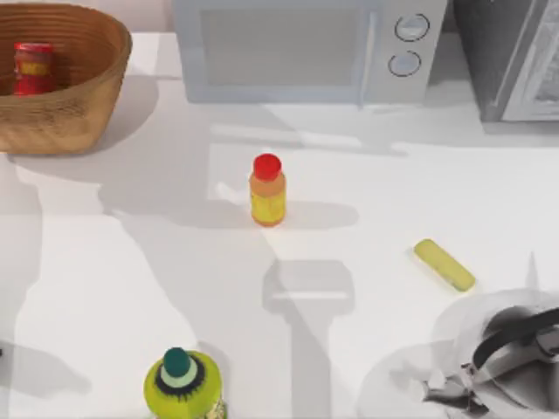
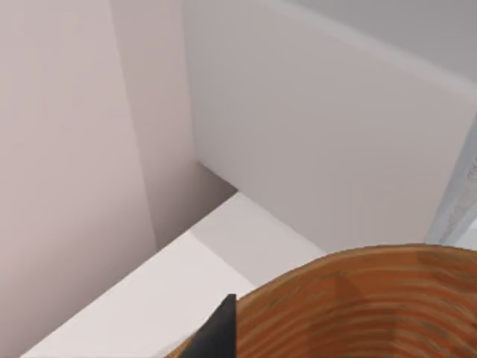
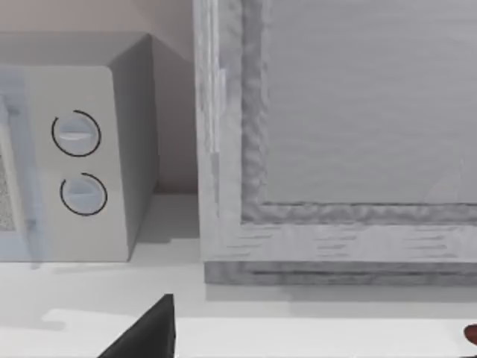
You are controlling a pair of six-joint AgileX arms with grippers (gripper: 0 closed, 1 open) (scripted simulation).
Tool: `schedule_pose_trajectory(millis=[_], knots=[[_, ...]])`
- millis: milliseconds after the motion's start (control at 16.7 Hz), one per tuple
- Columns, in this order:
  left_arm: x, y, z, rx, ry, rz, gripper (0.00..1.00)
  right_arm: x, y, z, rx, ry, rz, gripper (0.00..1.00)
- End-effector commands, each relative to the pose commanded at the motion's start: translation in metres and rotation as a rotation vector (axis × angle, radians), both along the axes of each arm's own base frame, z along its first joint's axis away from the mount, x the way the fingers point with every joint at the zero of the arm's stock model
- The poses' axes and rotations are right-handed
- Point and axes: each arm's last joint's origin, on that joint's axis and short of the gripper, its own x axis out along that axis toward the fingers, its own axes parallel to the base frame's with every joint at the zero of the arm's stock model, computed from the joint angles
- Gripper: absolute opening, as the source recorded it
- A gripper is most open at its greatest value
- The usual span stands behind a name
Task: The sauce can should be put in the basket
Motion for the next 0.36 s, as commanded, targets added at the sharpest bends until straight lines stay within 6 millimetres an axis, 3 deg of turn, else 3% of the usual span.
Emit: schedule_pose_trajectory(millis=[360], knots=[[0.0000, 0.0000, 0.0000, 0.000, 0.000, 0.000, 1.00, 0.0000, 0.0000, 0.0000, 0.000, 0.000, 0.000, 1.00]])
